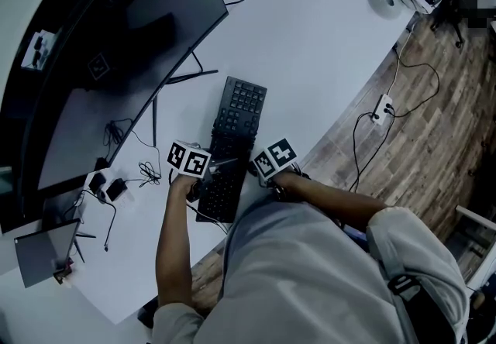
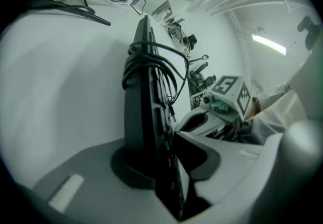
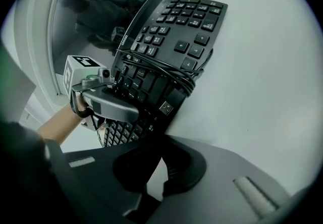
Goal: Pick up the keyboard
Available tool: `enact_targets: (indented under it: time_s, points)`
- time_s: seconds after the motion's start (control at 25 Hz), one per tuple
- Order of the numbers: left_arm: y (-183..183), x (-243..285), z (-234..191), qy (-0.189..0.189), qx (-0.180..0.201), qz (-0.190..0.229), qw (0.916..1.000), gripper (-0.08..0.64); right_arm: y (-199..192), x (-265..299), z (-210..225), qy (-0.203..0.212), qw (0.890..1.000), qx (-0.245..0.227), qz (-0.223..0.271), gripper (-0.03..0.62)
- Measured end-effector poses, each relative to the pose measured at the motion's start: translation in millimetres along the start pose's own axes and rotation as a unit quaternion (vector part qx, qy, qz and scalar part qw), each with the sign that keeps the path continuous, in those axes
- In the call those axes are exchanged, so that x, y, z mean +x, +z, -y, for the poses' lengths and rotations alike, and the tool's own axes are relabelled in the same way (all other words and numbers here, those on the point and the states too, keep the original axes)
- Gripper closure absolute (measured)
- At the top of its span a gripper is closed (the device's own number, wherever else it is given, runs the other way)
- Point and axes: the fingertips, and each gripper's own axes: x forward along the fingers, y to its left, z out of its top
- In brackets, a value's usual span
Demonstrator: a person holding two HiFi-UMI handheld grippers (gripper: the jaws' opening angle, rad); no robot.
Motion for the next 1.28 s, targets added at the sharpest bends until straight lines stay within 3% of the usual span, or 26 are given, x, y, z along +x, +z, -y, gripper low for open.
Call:
enact_targets:
  time_s: [0.16, 0.44, 0.8, 1.08, 1.28]
  points:
    - [0, -1, 8, 0.007, -0.003, 0.006, 1.0000, 0.560, -2, -1, 1, 0.003, 1.000, 0.009, 0.002, 0.600]
    - [-3, -3, 10, 0.057, -0.003, -0.002, 0.9984, 0.560, -4, 2, -1, 0.013, 1.000, 0.021, -0.003, 0.598]
    - [-6, -8, 12, 0.074, -0.025, 0.024, 0.9967, 0.560, -3, 1, -3, 0.021, 1.000, 0.017, -0.007, 0.598]
    - [-6, -13, 16, 0.097, -0.014, 0.033, 0.9947, 0.560, 0, -1, -5, 0.030, 1.000, 0.007, -0.005, 0.597]
    - [-9, -17, 22, 0.098, -0.008, 0.037, 0.9945, 0.560, 7, -9, 2, 0.018, 0.999, 0.018, 0.024, 0.597]
